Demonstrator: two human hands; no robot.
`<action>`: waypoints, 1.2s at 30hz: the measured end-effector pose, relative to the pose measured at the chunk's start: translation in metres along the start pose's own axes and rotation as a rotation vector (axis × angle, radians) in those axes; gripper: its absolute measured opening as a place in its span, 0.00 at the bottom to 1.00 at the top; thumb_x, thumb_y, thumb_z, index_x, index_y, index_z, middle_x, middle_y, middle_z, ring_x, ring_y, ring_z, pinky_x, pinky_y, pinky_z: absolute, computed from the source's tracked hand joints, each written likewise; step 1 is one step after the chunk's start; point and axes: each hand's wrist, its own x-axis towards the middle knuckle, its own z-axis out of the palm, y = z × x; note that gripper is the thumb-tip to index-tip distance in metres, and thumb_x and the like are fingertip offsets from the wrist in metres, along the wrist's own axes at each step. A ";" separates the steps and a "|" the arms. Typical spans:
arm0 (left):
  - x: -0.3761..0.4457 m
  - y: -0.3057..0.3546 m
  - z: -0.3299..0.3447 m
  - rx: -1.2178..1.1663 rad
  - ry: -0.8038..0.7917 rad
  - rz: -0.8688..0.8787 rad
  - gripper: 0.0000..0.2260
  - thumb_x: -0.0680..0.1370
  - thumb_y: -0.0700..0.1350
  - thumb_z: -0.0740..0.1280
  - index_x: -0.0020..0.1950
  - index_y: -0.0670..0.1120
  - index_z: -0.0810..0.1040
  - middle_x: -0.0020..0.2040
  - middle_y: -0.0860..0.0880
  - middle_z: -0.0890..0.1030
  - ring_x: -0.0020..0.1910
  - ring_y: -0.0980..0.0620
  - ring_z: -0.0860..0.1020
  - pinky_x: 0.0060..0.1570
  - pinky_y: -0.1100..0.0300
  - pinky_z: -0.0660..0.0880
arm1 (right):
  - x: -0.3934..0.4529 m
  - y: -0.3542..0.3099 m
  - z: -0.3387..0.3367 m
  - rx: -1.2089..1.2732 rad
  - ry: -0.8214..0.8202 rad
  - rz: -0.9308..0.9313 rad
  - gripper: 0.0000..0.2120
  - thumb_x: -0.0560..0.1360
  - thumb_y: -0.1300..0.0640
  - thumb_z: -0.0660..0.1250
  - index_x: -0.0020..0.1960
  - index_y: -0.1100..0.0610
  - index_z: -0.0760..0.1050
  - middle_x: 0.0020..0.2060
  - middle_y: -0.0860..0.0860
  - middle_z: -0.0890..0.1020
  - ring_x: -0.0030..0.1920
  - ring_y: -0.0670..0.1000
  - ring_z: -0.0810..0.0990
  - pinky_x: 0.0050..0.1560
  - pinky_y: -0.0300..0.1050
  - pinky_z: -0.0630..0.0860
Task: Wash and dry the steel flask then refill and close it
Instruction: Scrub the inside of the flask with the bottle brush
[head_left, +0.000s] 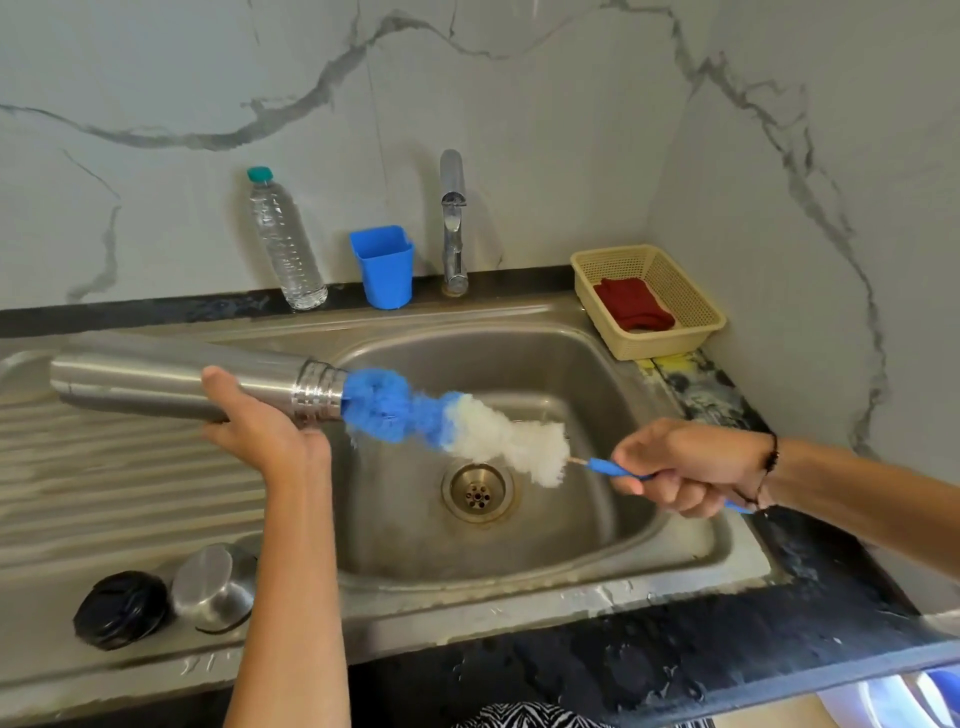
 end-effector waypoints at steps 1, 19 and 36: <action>0.004 0.003 -0.001 -0.031 -0.007 0.012 0.17 0.79 0.49 0.65 0.62 0.42 0.66 0.53 0.46 0.77 0.45 0.52 0.82 0.45 0.56 0.81 | -0.003 0.002 -0.003 -0.016 0.014 0.023 0.17 0.81 0.58 0.51 0.36 0.57 0.68 0.22 0.47 0.61 0.20 0.44 0.54 0.20 0.34 0.49; -0.029 -0.014 0.003 0.205 -0.332 -0.278 0.25 0.73 0.53 0.70 0.65 0.44 0.72 0.57 0.37 0.79 0.51 0.39 0.80 0.50 0.44 0.79 | 0.041 -0.126 0.019 -1.176 1.001 -0.378 0.21 0.76 0.63 0.55 0.68 0.52 0.61 0.35 0.55 0.74 0.35 0.59 0.74 0.34 0.47 0.66; -0.026 -0.018 0.007 0.267 -0.458 -0.376 0.27 0.66 0.57 0.73 0.62 0.49 0.72 0.57 0.36 0.79 0.55 0.33 0.79 0.55 0.32 0.74 | 0.135 -0.294 0.026 -1.608 0.819 -0.101 0.12 0.74 0.64 0.57 0.53 0.58 0.76 0.35 0.51 0.72 0.33 0.50 0.70 0.34 0.40 0.64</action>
